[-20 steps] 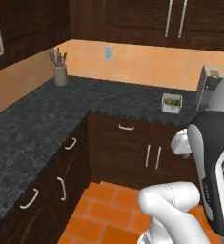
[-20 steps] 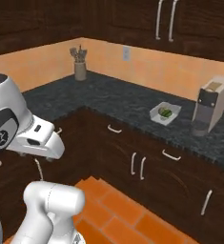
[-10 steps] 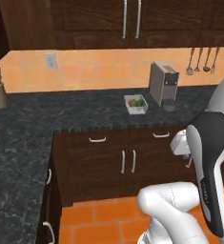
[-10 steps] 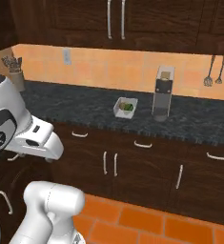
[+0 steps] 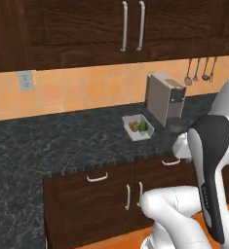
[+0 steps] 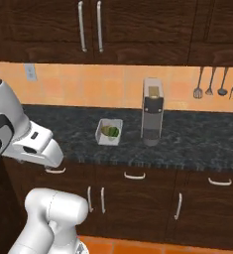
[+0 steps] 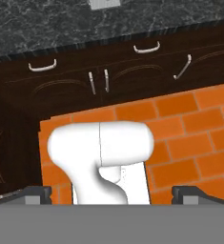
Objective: Take the meat container that has the fish and place it on the second highest rack of the freezer. Then take the vegetable container that has the onion and avocado and place it on the highest rack of the freezer.
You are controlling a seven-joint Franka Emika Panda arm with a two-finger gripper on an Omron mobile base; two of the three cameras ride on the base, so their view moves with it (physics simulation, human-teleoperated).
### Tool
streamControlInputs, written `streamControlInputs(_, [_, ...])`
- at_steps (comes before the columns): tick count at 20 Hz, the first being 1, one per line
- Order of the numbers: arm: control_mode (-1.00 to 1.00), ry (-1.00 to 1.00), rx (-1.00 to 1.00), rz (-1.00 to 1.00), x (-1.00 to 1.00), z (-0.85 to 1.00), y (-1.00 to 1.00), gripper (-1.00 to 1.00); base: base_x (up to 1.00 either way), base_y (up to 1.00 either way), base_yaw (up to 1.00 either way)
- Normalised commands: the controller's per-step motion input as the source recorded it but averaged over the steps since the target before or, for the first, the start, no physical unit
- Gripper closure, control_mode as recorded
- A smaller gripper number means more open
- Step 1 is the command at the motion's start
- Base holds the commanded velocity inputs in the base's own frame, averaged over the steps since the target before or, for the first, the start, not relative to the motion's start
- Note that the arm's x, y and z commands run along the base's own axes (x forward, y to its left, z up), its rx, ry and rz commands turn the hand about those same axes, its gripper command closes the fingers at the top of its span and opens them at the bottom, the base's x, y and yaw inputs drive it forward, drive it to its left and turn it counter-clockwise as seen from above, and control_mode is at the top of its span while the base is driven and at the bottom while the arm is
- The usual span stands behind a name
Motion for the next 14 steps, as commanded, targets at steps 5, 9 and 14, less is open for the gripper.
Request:
streamControlInputs(5, [1.00, 0.00, 0.00, 0.00, 0.00, 0.00, 0.00, -1.00, 0.49, 0.38, -0.25])
streamControlInputs(9, [1.00, 0.00, 0.00, 0.00, 0.00, 0.00, 0.00, -1.00, 0.28, 0.51, -0.13])
streamControlInputs(14, [1.00, 0.00, 0.00, 0.00, 0.00, 0.00, 0.00, -1.00, 0.48, 0.37, 0.00])
